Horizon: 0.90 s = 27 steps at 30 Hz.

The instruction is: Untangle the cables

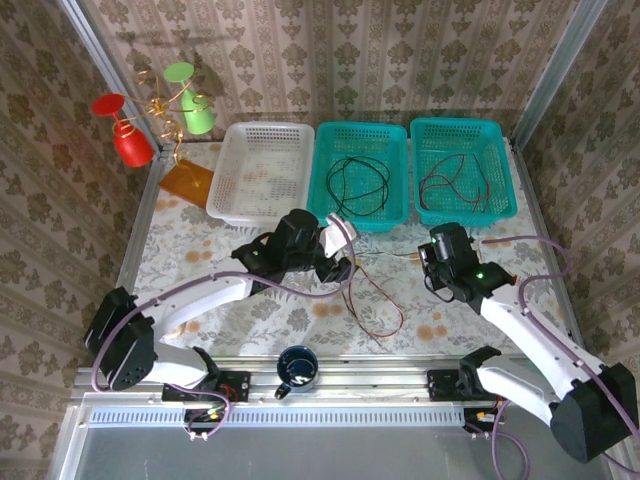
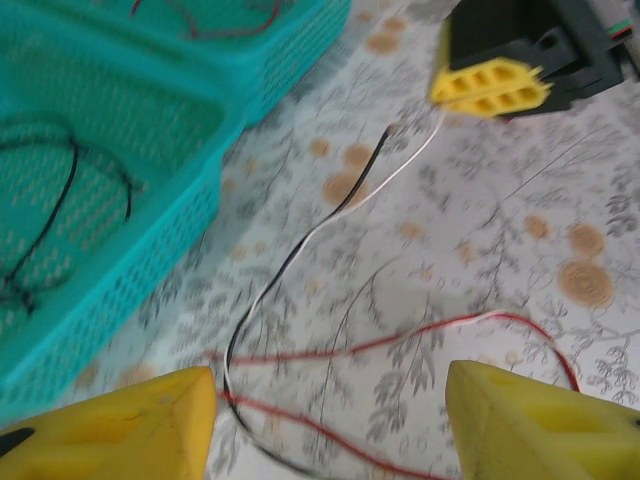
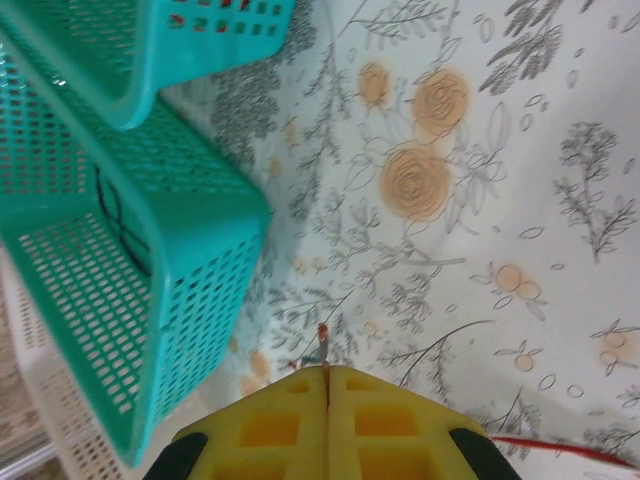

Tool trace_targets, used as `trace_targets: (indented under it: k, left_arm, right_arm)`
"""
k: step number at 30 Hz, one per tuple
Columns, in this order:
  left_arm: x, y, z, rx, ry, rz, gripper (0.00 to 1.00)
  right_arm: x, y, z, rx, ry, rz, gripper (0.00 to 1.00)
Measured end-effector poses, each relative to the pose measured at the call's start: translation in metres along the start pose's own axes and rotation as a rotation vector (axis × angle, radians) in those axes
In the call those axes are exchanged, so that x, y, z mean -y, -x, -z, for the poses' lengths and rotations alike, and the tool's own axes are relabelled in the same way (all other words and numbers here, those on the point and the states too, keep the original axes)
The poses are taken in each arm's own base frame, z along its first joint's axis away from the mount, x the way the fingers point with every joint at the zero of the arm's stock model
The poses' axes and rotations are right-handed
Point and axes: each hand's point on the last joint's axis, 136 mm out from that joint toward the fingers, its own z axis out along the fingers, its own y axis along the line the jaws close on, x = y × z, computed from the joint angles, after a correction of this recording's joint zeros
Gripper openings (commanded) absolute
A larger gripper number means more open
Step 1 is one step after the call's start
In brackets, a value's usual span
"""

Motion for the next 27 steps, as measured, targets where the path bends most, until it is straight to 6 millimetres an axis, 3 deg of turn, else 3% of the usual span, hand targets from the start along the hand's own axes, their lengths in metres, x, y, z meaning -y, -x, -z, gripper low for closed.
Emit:
trace_targets:
  k: [11,23,27]
  left_arm:
    - [0.021,0.023,-0.055,0.144,-0.253,-0.132,0.58]
    - [0.025,0.04,-0.079,0.255,-0.376,-0.163,0.5]
    - [0.023,0.039,-0.086,0.254,-0.378,-0.156,0.39]
  right_arm:
    - [-0.02,-0.018,0.013,-0.117,0.089,0.05,0.0]
    - [-0.048,-0.031,0.03,-0.2,0.189,0.08,0.0]
    - [-0.056,-0.033,0.035,-0.216,0.21,0.08,0.0]
